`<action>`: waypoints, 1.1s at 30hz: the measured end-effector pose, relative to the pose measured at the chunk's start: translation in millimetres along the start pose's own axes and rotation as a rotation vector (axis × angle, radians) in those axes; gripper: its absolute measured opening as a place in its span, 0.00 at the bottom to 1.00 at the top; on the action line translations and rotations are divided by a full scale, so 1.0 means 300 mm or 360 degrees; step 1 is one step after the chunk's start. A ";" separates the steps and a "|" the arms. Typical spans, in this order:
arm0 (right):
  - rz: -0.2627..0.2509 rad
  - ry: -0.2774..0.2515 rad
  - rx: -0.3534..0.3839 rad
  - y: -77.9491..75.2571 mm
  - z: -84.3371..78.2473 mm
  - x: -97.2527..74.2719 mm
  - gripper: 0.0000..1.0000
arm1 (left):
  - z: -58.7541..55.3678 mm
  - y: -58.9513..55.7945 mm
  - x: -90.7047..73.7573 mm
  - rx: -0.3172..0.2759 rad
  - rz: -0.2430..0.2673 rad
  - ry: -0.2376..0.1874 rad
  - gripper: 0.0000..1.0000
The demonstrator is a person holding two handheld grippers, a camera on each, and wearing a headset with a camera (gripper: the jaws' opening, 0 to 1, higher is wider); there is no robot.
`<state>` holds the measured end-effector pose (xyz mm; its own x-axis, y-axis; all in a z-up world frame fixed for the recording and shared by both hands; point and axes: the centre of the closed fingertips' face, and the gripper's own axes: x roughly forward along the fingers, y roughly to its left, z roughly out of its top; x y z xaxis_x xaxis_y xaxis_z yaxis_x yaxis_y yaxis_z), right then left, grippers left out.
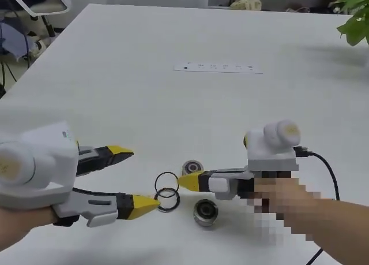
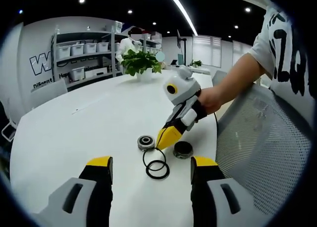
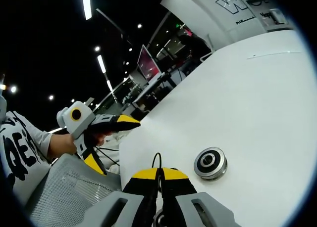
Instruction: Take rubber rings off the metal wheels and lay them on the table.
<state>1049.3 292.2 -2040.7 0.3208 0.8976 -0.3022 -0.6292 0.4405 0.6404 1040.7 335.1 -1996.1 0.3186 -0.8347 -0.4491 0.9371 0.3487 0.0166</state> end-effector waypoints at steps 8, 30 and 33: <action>0.0016 0.0045 0.0022 0.007 -0.028 0.015 0.00 | -0.012 -0.006 -0.027 -0.0013 0.0010 0.0002 0.65; -0.0034 0.0116 0.0034 -0.020 -0.074 0.024 0.00 | -0.046 -0.023 -0.050 -0.0040 0.0012 0.0028 0.67; -0.0044 0.0115 0.0036 -0.022 -0.075 0.023 0.00 | -0.050 -0.025 -0.050 -0.0044 0.0012 0.0032 0.67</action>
<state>1039.8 295.8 -2062.8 0.2853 0.8843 -0.3696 -0.6045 0.4652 0.6466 1026.9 351.2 -2002.8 0.3222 -0.8235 -0.4669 0.9303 0.3667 -0.0048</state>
